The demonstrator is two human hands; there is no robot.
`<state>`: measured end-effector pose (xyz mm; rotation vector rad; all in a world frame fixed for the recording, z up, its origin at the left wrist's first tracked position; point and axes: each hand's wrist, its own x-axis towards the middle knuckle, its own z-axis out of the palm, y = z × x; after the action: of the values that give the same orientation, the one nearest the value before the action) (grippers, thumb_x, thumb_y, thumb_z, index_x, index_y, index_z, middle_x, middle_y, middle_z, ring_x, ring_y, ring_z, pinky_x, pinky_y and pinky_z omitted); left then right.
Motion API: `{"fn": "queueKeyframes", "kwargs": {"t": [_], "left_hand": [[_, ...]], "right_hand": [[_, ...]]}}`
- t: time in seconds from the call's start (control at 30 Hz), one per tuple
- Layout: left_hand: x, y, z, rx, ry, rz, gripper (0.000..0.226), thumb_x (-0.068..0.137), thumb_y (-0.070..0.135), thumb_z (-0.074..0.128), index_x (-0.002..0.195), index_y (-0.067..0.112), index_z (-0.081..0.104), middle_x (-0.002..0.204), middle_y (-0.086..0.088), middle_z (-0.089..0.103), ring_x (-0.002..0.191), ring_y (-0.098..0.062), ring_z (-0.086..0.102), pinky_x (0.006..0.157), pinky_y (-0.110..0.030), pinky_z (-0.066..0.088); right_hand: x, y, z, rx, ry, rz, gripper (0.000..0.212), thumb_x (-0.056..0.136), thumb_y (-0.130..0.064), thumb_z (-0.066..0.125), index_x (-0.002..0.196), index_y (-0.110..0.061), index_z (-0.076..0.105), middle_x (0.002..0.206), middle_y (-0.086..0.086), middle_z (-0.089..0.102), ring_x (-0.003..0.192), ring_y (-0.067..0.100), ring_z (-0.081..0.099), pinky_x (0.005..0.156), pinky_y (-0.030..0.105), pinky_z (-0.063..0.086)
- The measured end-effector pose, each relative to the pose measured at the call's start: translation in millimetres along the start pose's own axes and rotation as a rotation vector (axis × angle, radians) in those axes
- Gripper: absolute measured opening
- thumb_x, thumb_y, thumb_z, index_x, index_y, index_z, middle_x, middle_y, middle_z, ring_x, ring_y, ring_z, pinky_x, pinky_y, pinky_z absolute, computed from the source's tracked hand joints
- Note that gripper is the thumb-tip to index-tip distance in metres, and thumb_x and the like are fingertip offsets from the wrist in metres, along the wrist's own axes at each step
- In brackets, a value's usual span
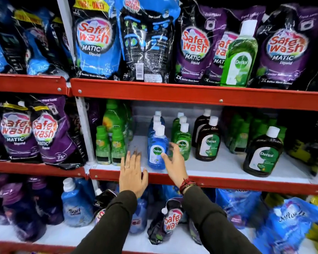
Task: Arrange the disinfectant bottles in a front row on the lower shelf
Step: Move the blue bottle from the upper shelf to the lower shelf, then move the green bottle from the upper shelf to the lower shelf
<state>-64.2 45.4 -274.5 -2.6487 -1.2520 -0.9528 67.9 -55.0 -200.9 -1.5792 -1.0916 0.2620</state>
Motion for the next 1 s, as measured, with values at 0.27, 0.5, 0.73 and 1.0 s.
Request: {"fn": "queueKeyframes", "kwargs": {"t": [0.27, 0.5, 0.73, 1.0], "left_hand": [[0, -3, 7, -0.012, 0.037, -0.009, 0.067, 0.091, 0.037, 0.034, 0.147, 0.000, 0.045, 0.156, -0.020, 0.044, 0.151, -0.037, 0.031, 0.123, -0.047, 0.013], [-2, -2, 9, -0.033, 0.040, -0.023, 0.068, 0.094, 0.038, 0.030, 0.152, 0.005, 0.039, 0.161, -0.015, 0.037, 0.154, -0.034, 0.025, 0.125, -0.047, 0.009], [-6, 8, 3, -0.152, 0.077, -0.066, 0.068, 0.095, 0.037, 0.025, 0.156, 0.008, 0.028, 0.166, -0.013, 0.027, 0.157, -0.030, 0.016, 0.128, -0.048, 0.007], [8, 79, -29, -0.243, 0.233, 0.060, 0.064, 0.100, 0.033, 0.032, 0.159, 0.012, 0.019, 0.170, -0.006, 0.016, 0.159, -0.024, 0.001, 0.128, -0.049, -0.001]], "right_hand": [[16, 20, 16, -0.008, -0.016, 0.022, 0.045, 0.101, -0.005, 0.058, 0.142, -0.003, 0.042, 0.133, 0.004, 0.056, 0.123, 0.013, 0.055, 0.109, 0.029, 0.048], [19, 30, 13, 0.033, -0.067, 0.041, 0.045, 0.101, -0.008, 0.058, 0.144, -0.006, 0.042, 0.128, -0.002, 0.056, 0.103, -0.017, 0.059, 0.084, -0.001, 0.047], [1, 30, -4, 0.001, -0.021, -0.038, 0.044, 0.106, -0.022, 0.050, 0.148, -0.013, 0.044, 0.148, 0.007, 0.054, 0.131, 0.011, 0.052, 0.115, 0.035, 0.047], [-8, 15, -58, -0.288, 0.308, -0.353, 0.032, 0.104, -0.024, 0.049, 0.136, -0.019, 0.055, 0.135, 0.002, 0.053, 0.128, 0.019, 0.047, 0.112, 0.029, 0.036]]}}
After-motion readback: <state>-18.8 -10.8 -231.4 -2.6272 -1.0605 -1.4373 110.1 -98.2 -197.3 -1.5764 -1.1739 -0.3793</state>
